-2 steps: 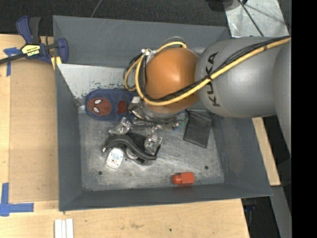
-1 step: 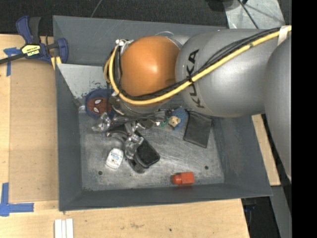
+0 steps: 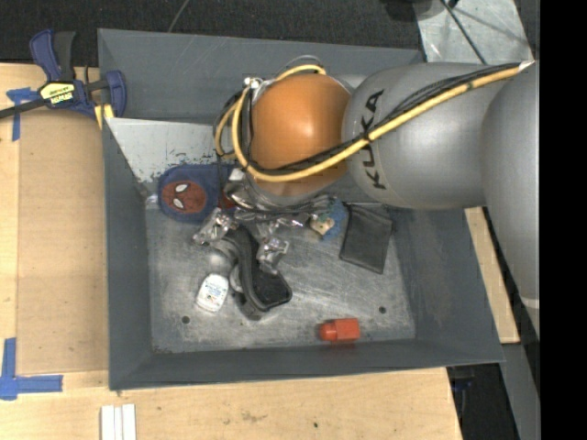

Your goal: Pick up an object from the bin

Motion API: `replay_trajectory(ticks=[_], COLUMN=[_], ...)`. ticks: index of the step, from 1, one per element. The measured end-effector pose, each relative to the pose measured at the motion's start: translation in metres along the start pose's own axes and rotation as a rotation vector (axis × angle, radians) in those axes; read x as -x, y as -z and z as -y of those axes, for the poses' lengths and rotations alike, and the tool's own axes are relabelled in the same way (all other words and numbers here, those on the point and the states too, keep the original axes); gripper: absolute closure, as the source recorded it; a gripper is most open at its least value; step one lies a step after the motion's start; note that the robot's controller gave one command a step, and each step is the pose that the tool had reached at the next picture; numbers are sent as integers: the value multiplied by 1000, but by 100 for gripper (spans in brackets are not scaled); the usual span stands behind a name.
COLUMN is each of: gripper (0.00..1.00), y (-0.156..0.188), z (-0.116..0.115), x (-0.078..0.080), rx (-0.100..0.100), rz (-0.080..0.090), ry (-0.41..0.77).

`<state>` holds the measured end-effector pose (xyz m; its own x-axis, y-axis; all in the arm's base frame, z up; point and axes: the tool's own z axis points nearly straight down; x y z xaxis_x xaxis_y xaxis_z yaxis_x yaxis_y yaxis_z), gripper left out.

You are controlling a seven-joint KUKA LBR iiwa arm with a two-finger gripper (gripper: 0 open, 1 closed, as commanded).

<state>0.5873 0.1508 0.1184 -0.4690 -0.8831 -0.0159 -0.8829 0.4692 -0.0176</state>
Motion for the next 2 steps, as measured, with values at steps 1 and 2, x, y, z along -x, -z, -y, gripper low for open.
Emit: replay_trajectory(ticks=[1, 2], gripper=[0, 0], y=[0, -39], z=[31, 15], x=[-13, 6], rx=[15, 17], rz=[-9, -11], ry=[298, 620])
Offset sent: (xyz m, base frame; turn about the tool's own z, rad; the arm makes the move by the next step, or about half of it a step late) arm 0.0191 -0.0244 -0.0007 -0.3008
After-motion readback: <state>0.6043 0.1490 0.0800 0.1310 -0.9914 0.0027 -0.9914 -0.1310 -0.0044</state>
